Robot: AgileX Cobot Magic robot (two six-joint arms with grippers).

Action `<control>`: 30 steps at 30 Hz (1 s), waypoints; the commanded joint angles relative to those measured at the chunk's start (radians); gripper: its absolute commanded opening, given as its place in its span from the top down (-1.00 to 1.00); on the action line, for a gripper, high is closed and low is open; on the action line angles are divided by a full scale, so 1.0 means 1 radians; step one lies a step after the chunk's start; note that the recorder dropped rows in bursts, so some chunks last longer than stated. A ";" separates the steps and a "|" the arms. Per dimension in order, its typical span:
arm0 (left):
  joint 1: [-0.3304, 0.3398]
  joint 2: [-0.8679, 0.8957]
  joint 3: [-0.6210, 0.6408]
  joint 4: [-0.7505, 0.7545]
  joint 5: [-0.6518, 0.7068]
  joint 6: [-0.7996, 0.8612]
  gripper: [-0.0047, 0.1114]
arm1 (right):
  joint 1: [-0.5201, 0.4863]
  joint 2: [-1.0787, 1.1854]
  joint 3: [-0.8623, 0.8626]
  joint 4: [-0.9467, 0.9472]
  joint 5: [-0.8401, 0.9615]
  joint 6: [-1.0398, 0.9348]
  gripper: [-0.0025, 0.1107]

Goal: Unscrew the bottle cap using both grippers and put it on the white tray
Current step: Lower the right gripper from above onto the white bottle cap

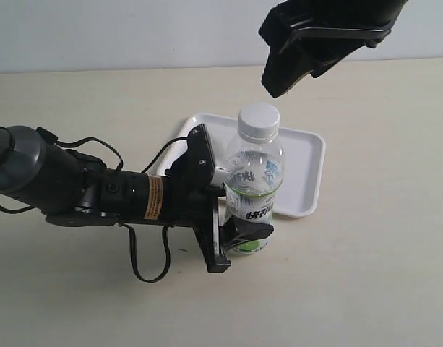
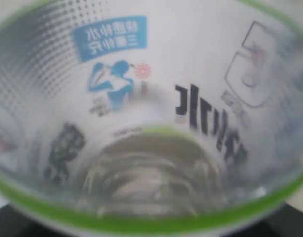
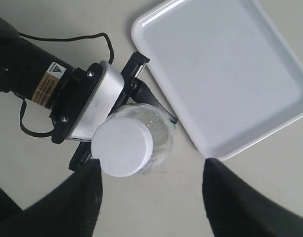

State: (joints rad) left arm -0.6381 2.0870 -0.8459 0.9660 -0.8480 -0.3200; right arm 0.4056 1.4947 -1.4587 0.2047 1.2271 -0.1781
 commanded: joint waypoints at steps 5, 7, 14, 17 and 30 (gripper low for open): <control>-0.002 -0.076 0.002 0.103 0.064 -0.087 0.92 | 0.002 0.001 0.007 -0.032 -0.006 0.004 -0.07; -0.002 -0.076 0.002 0.103 0.064 -0.087 0.92 | 0.002 0.001 0.007 -0.023 -0.006 -0.011 -0.07; -0.002 -0.076 0.002 0.103 0.062 -0.089 0.92 | 0.002 0.003 0.007 0.038 -0.006 -0.048 -0.20; -0.002 -0.076 0.002 0.103 0.062 -0.089 0.92 | 0.002 0.021 0.007 0.067 -0.006 -0.028 -0.19; -0.002 -0.076 0.002 0.099 0.062 -0.089 0.92 | 0.026 0.055 0.048 0.053 -0.006 -0.030 -0.19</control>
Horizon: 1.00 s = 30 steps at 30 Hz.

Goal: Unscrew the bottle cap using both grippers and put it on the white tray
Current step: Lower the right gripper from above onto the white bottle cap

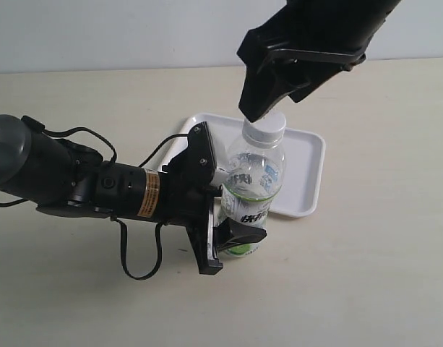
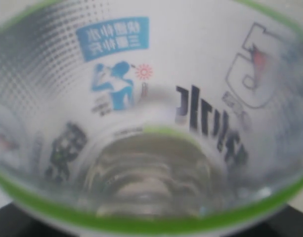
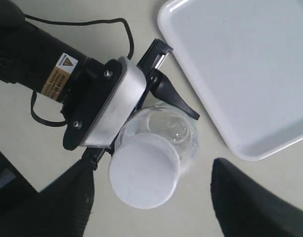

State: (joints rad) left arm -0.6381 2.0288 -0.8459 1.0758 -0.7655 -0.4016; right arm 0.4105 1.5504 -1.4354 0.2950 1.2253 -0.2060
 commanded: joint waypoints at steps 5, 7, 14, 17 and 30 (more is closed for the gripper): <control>-0.002 -0.018 0.002 -0.010 -0.021 -0.013 0.92 | 0.057 0.000 0.032 -0.046 -0.004 -0.002 -0.19; -0.002 -0.018 0.002 -0.010 -0.021 -0.018 0.92 | 0.067 0.000 0.032 -0.056 -0.004 -0.002 -0.19; -0.002 -0.018 0.002 -0.010 -0.021 -0.018 0.92 | 0.067 0.000 0.032 -0.066 -0.004 -0.011 -0.13; -0.002 -0.018 0.002 -0.010 -0.021 -0.018 0.92 | 0.067 0.000 0.032 -0.066 -0.004 -0.020 -0.08; -0.002 -0.018 0.002 -0.010 -0.021 -0.018 0.92 | 0.067 0.001 0.032 -0.069 -0.004 -0.044 -0.13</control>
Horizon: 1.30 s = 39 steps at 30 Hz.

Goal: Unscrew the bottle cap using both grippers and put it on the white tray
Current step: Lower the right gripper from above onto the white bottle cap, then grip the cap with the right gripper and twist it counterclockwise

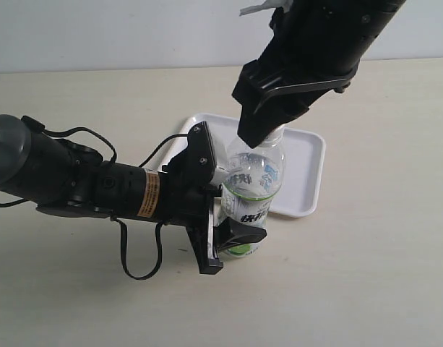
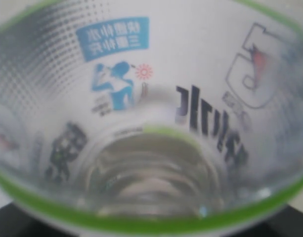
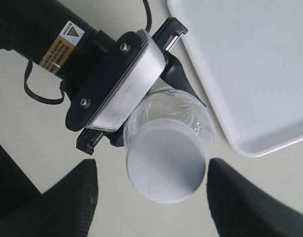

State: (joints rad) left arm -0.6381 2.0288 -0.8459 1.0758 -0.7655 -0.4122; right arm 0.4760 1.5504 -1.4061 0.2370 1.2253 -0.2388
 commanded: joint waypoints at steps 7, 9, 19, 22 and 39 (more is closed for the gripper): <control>-0.002 -0.018 0.002 -0.010 -0.021 -0.010 0.92 | 0.002 0.001 0.002 -0.013 -0.004 -0.014 -0.13; -0.002 -0.018 0.002 -0.010 -0.021 -0.010 0.92 | 0.002 0.001 0.002 -0.014 -0.004 -0.016 -0.13; -0.002 -0.018 0.002 -0.010 -0.021 -0.010 0.92 | 0.002 0.001 0.002 -0.039 -0.016 -0.028 -0.13; -0.002 -0.018 0.002 -0.010 -0.021 -0.010 0.92 | 0.002 0.001 0.002 -0.035 -0.021 -0.028 -0.13; -0.002 -0.018 0.002 -0.010 -0.021 -0.010 0.92 | 0.002 0.019 0.002 -0.020 -0.033 -0.033 0.12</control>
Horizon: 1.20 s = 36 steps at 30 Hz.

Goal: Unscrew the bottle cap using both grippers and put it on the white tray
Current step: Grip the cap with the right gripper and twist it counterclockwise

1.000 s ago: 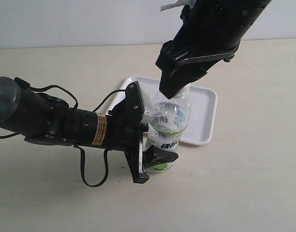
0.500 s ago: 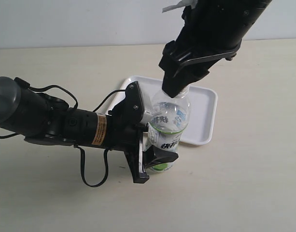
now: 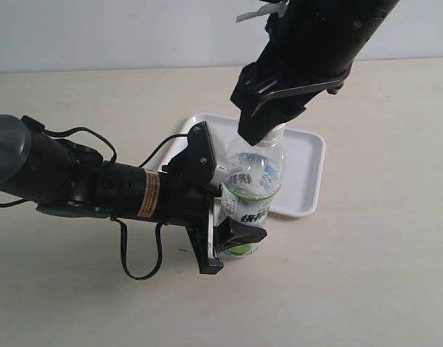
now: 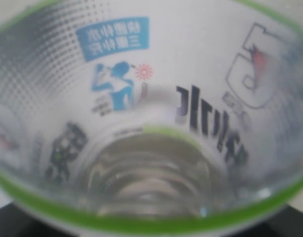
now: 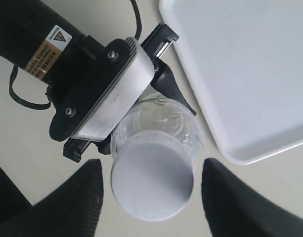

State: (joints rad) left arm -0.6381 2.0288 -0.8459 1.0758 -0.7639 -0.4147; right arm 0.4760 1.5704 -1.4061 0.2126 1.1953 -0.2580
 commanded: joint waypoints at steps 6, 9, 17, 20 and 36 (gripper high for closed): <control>-0.002 -0.018 0.002 -0.010 -0.022 -0.007 0.92 | 0.002 -0.001 0.002 0.022 0.018 -0.118 0.79; -0.002 -0.018 0.002 -0.010 -0.022 -0.007 0.92 | 0.002 -0.001 0.002 0.050 0.023 -0.244 0.96; -0.002 -0.018 0.002 -0.010 -0.022 -0.007 0.92 | 0.002 -0.001 0.002 0.066 0.026 -0.815 0.96; -0.002 -0.018 0.002 -0.010 -0.022 -0.007 0.92 | 0.002 -0.001 0.002 0.062 0.026 -1.012 0.96; -0.002 -0.018 0.002 -0.010 -0.022 -0.007 0.92 | 0.002 -0.012 0.002 0.101 0.026 -0.762 -0.18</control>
State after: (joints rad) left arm -0.6381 2.0267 -0.8440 1.0826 -0.7739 -0.4111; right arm 0.4760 1.5704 -1.4061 0.2782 1.2280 -1.0749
